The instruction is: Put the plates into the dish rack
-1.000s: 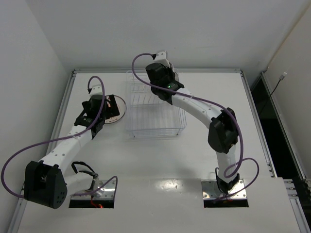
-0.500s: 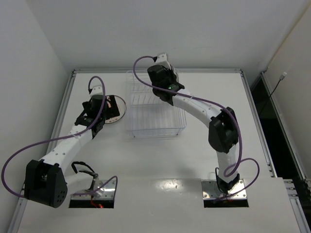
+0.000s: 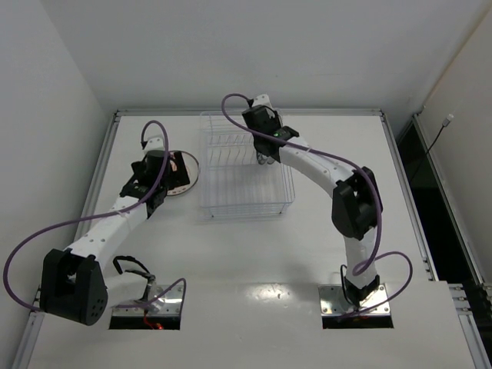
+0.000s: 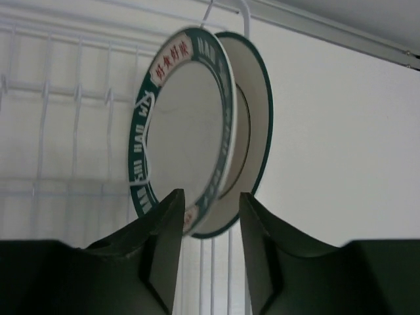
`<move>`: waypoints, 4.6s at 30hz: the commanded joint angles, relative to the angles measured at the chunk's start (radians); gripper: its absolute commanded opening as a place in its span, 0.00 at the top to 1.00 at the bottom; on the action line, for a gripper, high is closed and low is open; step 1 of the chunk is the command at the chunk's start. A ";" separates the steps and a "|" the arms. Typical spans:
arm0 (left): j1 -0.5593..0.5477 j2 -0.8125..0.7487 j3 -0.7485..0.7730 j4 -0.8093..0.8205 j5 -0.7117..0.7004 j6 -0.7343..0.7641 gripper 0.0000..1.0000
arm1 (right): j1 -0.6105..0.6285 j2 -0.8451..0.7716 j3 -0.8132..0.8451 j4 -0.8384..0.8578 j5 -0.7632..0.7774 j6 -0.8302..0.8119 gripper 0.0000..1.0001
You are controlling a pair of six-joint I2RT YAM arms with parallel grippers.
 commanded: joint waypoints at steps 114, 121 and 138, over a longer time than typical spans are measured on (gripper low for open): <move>0.194 -0.552 -0.230 0.457 0.833 -0.800 1.00 | 0.930 -1.944 -1.395 0.377 0.337 0.766 0.00; 0.009 -0.547 -0.208 0.468 0.719 -0.791 1.00 | 0.930 -1.875 -1.378 0.458 0.313 0.740 0.00; -0.087 -0.535 -0.125 0.374 0.671 -0.746 1.00 | 0.323 -1.347 -1.167 0.643 -0.488 0.864 0.00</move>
